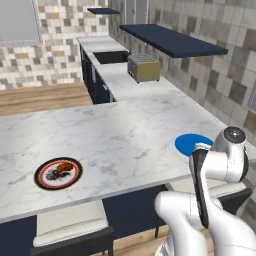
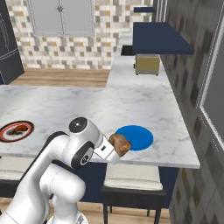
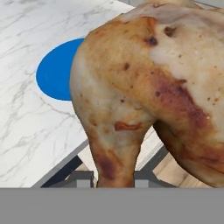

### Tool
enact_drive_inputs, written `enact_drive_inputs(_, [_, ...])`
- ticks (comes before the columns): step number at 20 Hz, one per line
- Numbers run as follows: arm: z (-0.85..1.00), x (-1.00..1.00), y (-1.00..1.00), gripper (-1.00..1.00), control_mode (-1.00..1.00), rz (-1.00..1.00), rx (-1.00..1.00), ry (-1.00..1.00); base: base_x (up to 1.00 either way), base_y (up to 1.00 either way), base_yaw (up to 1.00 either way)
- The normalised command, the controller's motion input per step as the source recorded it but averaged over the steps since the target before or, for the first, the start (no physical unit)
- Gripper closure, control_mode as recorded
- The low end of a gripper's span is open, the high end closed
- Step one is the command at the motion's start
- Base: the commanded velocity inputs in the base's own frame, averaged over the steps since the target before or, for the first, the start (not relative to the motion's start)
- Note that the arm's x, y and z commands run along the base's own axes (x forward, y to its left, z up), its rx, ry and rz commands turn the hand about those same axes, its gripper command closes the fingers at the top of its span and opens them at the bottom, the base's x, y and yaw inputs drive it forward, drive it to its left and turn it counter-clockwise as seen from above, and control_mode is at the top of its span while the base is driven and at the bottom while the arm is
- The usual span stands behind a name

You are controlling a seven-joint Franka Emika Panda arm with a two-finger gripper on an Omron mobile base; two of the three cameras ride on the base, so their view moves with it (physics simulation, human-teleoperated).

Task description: Take the chicken drumsticks from the pan and place one on each plate on the dining counter.

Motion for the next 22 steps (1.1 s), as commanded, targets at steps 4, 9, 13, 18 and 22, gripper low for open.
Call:
enact_drive_inputs(4, [0.00,0.59,-0.15,1.00,-1.00,0.03,0.01,0.00,0.00,0.00,0.00])
enact_drive_inputs(9, [0.00,0.79,-0.30,1.00,-1.00,0.20,0.11,0.12,0.00,0.00,0.00])
enact_drive_inputs(13, [0.07,0.81,-0.33,1.00,-1.00,0.20,0.11,0.39,0.00,0.00,0.00])
enact_drive_inputs(18, [0.20,0.71,-0.24,1.00,-1.00,0.11,0.04,0.41,0.00,0.00,0.00])
enact_drive_inputs(22, [0.08,0.59,-0.22,1.00,-1.00,0.10,0.00,0.15,0.00,0.00,0.00])
